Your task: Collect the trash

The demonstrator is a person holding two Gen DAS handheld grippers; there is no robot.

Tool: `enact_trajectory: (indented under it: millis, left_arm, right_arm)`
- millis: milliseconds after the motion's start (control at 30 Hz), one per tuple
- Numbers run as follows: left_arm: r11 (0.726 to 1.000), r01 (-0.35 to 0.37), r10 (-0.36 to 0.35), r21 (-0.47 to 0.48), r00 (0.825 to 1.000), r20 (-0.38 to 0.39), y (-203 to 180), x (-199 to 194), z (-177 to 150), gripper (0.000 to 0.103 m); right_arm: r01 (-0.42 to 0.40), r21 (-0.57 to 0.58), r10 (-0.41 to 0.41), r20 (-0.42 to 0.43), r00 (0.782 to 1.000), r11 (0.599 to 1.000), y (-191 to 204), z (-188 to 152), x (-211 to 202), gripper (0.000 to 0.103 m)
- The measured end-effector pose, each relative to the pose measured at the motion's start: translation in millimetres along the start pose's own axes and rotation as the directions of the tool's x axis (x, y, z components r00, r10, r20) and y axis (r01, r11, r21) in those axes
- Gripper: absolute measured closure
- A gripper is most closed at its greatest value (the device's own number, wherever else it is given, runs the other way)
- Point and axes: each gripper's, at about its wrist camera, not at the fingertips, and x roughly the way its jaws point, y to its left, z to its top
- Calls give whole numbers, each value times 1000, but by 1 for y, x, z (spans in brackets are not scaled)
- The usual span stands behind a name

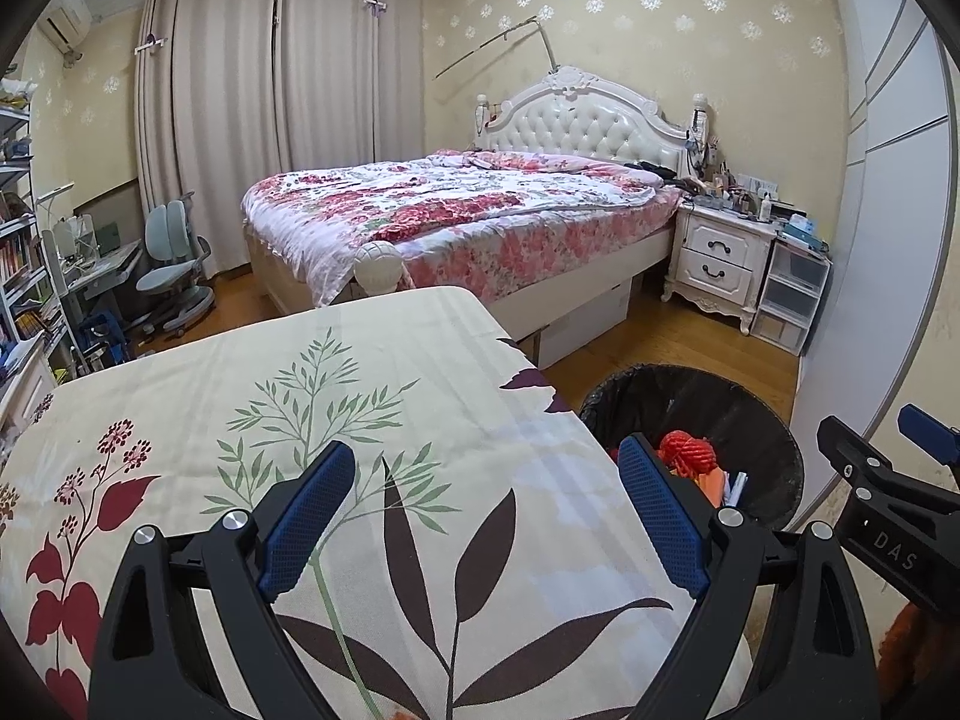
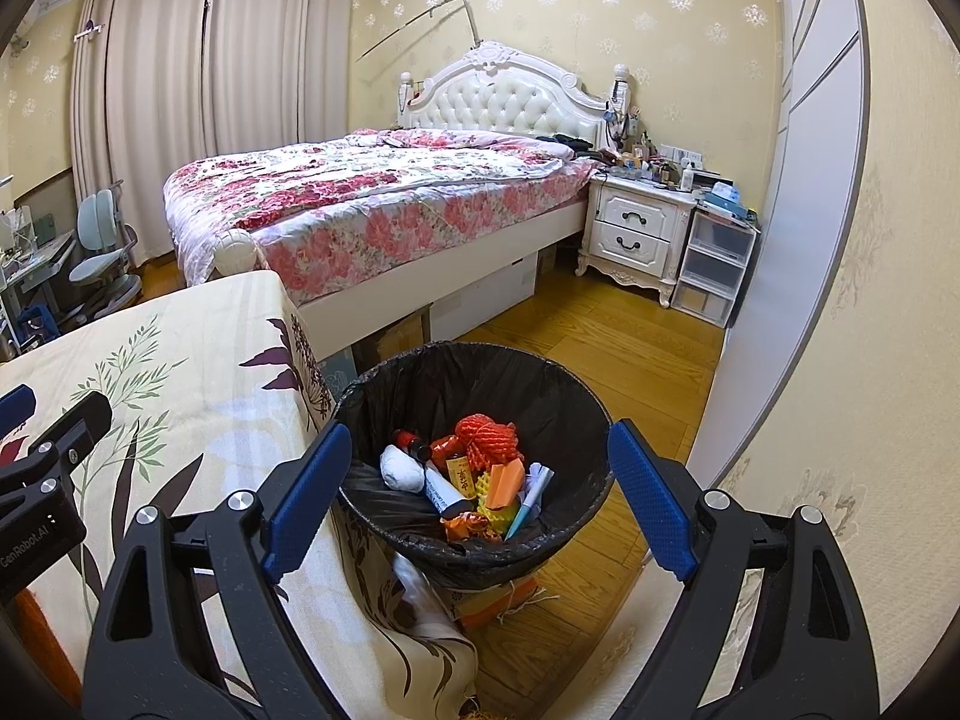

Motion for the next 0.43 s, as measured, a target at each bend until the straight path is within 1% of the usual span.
enact_trajectory:
  millis: [133,267,433]
  left_arm:
    - [1000,7,-7,-8,1000,-2,2,-1,-1,14]
    - [1000,-20,20,-8,1000,-6,7,2,0,14]
    - [999,-36,35,-17,998,-49,23,10,-2,14]
  right_arm:
    - [-2,-2,2,-2,1000,1000,0,1,-1,18]
    - [-8,-2,8,-3,1000,1000,1,2,-3,18]
    - [-37,-21,37,-12,999,999,12,3,-4,18]
